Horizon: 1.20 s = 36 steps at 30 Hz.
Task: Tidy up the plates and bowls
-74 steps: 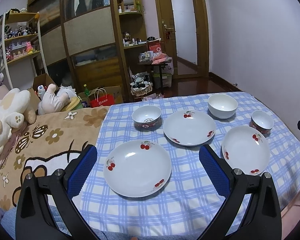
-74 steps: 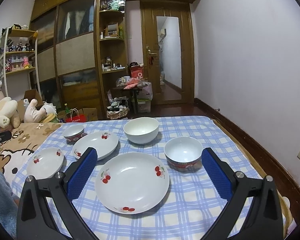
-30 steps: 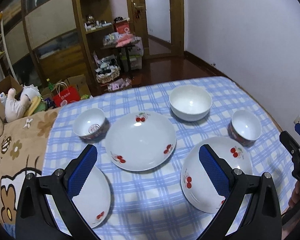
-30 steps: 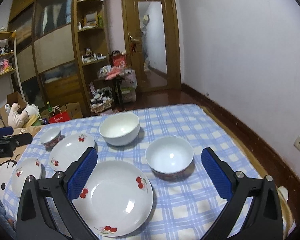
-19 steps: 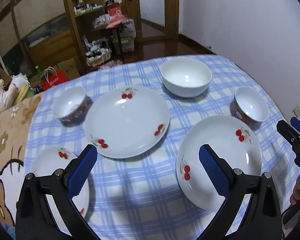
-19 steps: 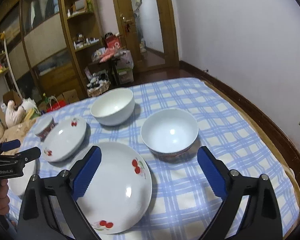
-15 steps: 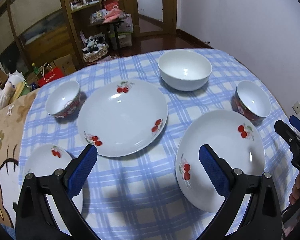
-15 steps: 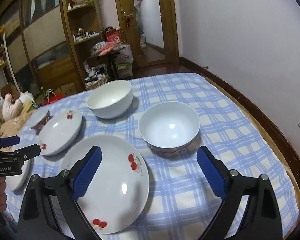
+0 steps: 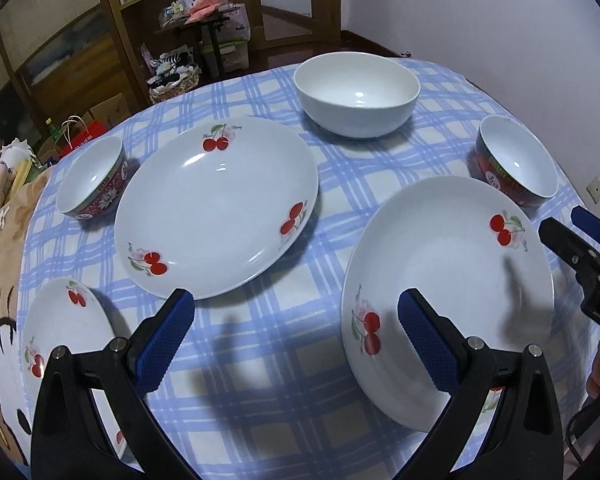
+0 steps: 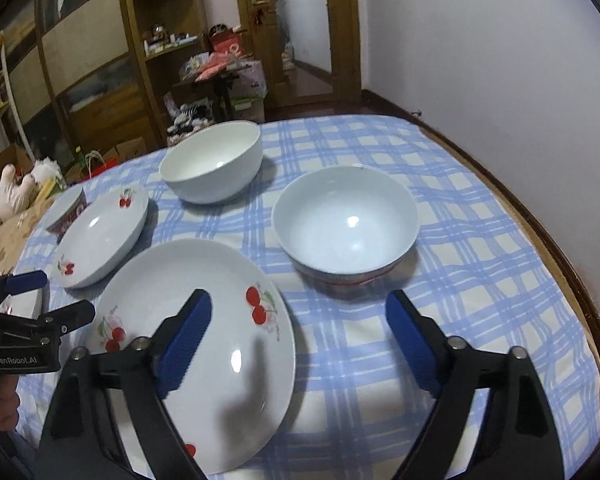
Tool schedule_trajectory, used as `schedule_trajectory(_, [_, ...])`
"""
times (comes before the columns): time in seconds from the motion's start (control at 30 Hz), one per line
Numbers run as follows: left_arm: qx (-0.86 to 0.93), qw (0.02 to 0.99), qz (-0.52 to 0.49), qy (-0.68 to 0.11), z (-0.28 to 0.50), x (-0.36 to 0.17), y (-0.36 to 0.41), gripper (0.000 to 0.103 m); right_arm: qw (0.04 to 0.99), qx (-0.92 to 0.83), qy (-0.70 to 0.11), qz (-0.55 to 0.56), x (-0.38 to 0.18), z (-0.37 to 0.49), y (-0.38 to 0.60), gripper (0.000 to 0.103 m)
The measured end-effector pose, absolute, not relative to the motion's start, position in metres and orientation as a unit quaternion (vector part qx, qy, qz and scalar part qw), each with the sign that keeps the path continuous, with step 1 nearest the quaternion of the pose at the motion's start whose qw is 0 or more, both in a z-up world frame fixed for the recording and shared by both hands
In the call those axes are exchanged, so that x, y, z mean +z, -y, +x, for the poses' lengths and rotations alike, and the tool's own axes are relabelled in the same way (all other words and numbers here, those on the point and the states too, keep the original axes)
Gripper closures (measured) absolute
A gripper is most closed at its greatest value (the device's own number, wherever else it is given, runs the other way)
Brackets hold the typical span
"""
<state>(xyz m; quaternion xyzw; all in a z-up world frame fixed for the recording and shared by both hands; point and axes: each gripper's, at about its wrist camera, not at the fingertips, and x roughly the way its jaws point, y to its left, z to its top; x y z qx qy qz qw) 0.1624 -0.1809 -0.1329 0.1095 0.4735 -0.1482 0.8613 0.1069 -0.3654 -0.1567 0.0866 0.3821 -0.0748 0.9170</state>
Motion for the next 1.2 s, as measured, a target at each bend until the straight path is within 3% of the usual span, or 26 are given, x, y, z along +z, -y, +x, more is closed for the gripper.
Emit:
schedule_trajectory(0.13, [-0.149,0.857,0.113,-0.48,0.163,-0.137,0.182,0.003,0.913,-0.071,-0.392,0.091,-0.162,0.108,0.366,0.015])
schedule_trajectory(0.23, [-0.154,0.853,0.115,-0.485,0.164,-0.14,0.183,0.006,0.907,-0.066,-0.404,0.098,-0.167,0.111,0.367,0.023])
schedule_trajectory(0.43, [-0.176,0.83,0.107,-0.518,0.163,-0.153,0.185,0.055,0.898,-0.045,-0.426,0.099,-0.178,0.117,0.365,0.055])
schedule_trajectory(0.5, [-0.184,0.827,0.094,-0.523,0.162,-0.156,0.183,0.062,0.894,-0.042,-0.435,0.102,-0.181,0.118,0.366,0.072])
schedule_trajectory(0.57, [-0.201,0.824,0.093,-0.521,0.161,-0.155,0.186,0.075,0.889,-0.041,-0.442,0.109,-0.185,0.118,0.367,0.082])
schedule_trajectory(0.63, [-0.214,0.825,0.109,-0.511,0.157,-0.155,0.191,0.081,0.886,-0.031,-0.445,0.124,-0.187,0.119,0.368,0.091])
schedule_trajectory(0.73, [-0.224,0.825,0.117,-0.505,0.153,-0.156,0.196,0.085,0.884,-0.028,-0.445,0.139,-0.187,0.118,0.371,0.091])
schedule_trajectory(1.2, [-0.23,0.819,0.099,-0.517,0.154,-0.16,0.194,0.086,0.886,-0.024,-0.443,0.138,-0.185,0.118,0.369,0.091])
